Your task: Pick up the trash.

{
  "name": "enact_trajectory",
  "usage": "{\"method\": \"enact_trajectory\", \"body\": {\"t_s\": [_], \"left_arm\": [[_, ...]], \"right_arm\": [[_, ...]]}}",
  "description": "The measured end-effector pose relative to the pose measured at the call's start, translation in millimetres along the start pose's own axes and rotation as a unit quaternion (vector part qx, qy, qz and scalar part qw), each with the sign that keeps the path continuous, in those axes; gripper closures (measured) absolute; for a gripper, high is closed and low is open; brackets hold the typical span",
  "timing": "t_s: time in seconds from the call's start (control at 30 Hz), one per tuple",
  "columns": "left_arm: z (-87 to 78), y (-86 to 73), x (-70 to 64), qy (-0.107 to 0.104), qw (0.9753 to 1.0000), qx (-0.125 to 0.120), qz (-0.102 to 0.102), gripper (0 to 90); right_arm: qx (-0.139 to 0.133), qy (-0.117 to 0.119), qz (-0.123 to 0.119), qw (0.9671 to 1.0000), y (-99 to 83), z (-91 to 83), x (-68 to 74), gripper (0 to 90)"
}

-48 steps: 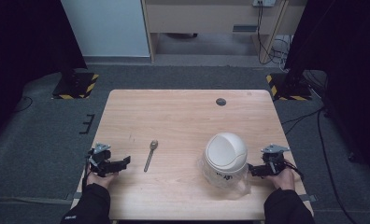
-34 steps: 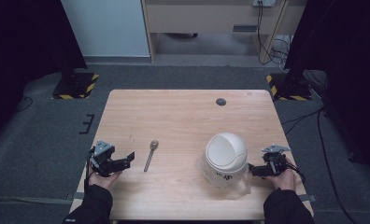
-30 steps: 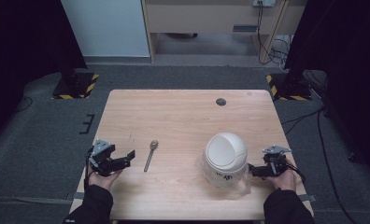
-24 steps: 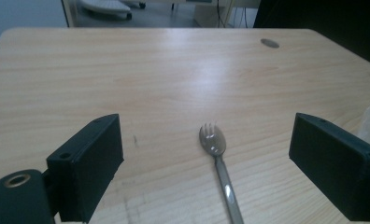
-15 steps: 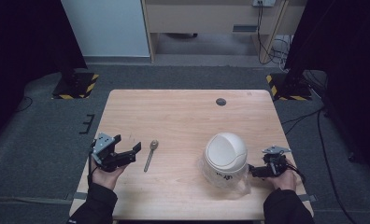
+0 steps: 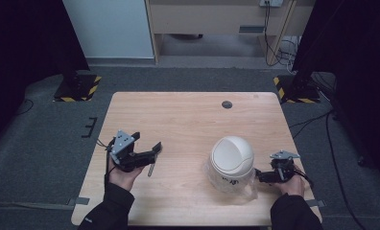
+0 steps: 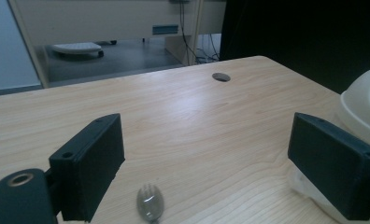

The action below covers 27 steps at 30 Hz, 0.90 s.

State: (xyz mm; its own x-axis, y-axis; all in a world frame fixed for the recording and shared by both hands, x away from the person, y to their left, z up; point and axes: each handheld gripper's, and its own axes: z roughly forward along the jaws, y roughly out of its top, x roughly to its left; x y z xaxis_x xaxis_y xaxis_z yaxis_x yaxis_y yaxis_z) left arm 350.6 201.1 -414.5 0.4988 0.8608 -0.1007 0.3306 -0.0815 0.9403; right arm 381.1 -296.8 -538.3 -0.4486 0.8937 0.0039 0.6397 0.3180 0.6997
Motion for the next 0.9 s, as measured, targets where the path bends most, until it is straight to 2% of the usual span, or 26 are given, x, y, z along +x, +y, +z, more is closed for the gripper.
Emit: {"method": "enact_trajectory", "body": {"t_s": [0.07, 0.1, 0.13, 0.23, 0.43, 0.47, 0.5, 0.53, 0.57, 0.63, 0.67, 0.77, 0.9], "left_arm": [[6.9, 5.0, -9.1, -0.009, 0.9999, -0.003, 0.004, 10.0], [6.9, 5.0, -9.1, -0.009, 0.9999, -0.003, 0.004, 10.0], [11.5, 9.5, -16.2, -0.012, 0.9999, -0.005, 0.009, 10.0], [15.7, 12.8, -22.4, -0.023, 0.9997, -0.008, 0.009, 9.9], [30.0, 22.3, -46.2, -0.046, 0.9986, -0.014, 0.022, 9.6], [34.4, 24.4, -54.3, -0.054, 0.9981, -0.014, 0.029, 9.6], [34.4, 24.4, -54.3, -0.054, 0.9981, -0.014, 0.029, 9.6], [39.1, 25.9, -62.5, -0.06, 0.9975, -0.013, 0.035, 9.6], [39.1, 25.9, -62.5, -0.06, 0.9975, -0.013, 0.035, 9.6], [46.3, 27.0, -74.0, -0.071, 0.9966, -0.01, 0.04, 9.5], [46.3, 27.0, -74.0, -0.071, 0.9966, -0.01, 0.04, 9.5], [57.4, 26.7, -88.1, -0.084, 0.9952, 0.002, 0.05, 9.6], [64.9, 25.6, -97.9, -0.094, 0.9939, 0.01, 0.057, 9.5]], "right_arm": [[-0.003, -0.001, 0.0, 1.0, -0.4, 0.1, 0.0, 0.4], [-0.003, -0.001, 0.0, 1.0, -0.6, 0.1, 0.0, 0.4], [-0.003, -0.001, 0.001, 1.0, -0.6, 0.0, 0.2, 0.4], [-0.003, -0.002, 0.001, 1.0, -0.6, 0.1, 0.2, 0.4], [-0.003, -0.004, 0.003, 1.0, -0.2, 0.5, 0.7, 0.4], [-0.003, -0.005, 0.003, 1.0, -0.1, 0.5, 0.8, 0.4], [-0.003, -0.005, 0.004, 1.0, -0.2, 0.5, 0.9, 0.4], [-0.003, -0.006, 0.004, 1.0, -0.2, 0.5, 1.0, 0.4], [-0.003, -0.006, 0.004, 1.0, -0.2, 0.5, 1.0, 0.4], [-0.003, -0.007, 0.005, 1.0, 0.0, 0.7, 1.2, 0.4], [-0.003, -0.007, 0.005, 1.0, 0.0, 0.7, 1.2, 0.4], [-0.003, -0.008, 0.006, 0.9999, 0.0, 0.7, 1.4, 0.4], [-0.004, -0.008, 0.006, 0.9999, 0.0, 0.7, 1.4, 0.4]]}}
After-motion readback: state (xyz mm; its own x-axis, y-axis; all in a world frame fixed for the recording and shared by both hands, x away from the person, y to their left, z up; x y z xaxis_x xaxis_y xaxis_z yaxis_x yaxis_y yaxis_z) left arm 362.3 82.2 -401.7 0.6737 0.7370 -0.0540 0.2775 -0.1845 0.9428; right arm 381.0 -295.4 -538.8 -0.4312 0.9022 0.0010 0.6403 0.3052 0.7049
